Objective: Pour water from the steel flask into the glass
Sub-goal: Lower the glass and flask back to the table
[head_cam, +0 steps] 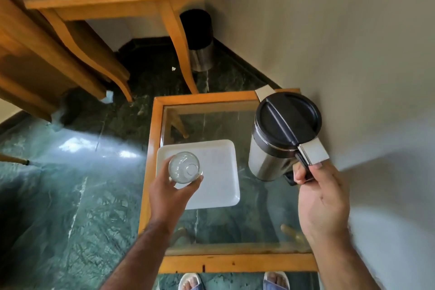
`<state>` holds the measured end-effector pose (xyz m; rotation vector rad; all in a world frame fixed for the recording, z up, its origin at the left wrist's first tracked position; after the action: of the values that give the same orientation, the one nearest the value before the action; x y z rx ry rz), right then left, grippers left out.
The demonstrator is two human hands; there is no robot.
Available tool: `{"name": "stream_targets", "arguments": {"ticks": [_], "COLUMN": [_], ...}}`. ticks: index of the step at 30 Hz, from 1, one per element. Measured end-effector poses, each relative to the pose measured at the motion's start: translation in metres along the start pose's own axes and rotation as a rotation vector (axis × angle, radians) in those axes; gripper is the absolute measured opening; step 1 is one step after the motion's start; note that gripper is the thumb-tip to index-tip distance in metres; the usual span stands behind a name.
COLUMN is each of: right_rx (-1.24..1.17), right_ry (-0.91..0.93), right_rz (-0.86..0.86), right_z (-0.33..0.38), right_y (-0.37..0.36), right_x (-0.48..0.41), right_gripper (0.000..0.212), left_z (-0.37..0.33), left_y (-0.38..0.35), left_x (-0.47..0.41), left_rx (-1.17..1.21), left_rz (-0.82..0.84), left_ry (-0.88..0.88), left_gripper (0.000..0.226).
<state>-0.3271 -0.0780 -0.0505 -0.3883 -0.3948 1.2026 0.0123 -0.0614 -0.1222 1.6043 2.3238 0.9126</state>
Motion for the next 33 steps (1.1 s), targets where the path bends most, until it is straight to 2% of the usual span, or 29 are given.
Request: {"name": "stream_targets", "arguments": {"ticks": [6,10,16,23,33], "right_rx": [-0.03,-0.053,-0.076,-0.104,-0.083], "right_ry": [-0.006,-0.014,-0.022,-0.045,-0.039], "right_rz": [-0.004,-0.004,-0.008,-0.007,-0.018], "right_z": [-0.035,-0.049,-0.058,-0.062,-0.064], "right_y": [0.02,0.03,0.038,0.041,0.046], "right_x": [0.001,0.003,0.002,0.003,0.018], "right_gripper": [0.032,0.042,0.046,0.032,0.031], "left_z": [0.045,0.059,0.071,0.082,0.097], "left_y": [-0.028,-0.041,-0.049,-0.053,-0.058], "left_x": [-0.009,-0.014,-0.024,-0.026,-0.024], "left_rx": [-0.024,-0.045,-0.062,-0.076,-0.053], "left_rz": [0.037,0.061,0.068,0.054,0.048], "left_ry": [0.047,0.051,0.098,0.129,0.178], "left_gripper": [0.07,0.068,0.068,0.068,0.07]}}
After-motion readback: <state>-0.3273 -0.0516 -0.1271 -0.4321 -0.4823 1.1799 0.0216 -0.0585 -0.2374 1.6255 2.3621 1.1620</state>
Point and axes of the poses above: each hand's wrist, its own x-axis away from the middle knuckle, its own y-axis out of the back of the hand, z = x × y, the point moved 9 cm from there along -x, towards the middle knuckle, and after that the axes turned 9 degrees about -x, right-handed, at the moved point
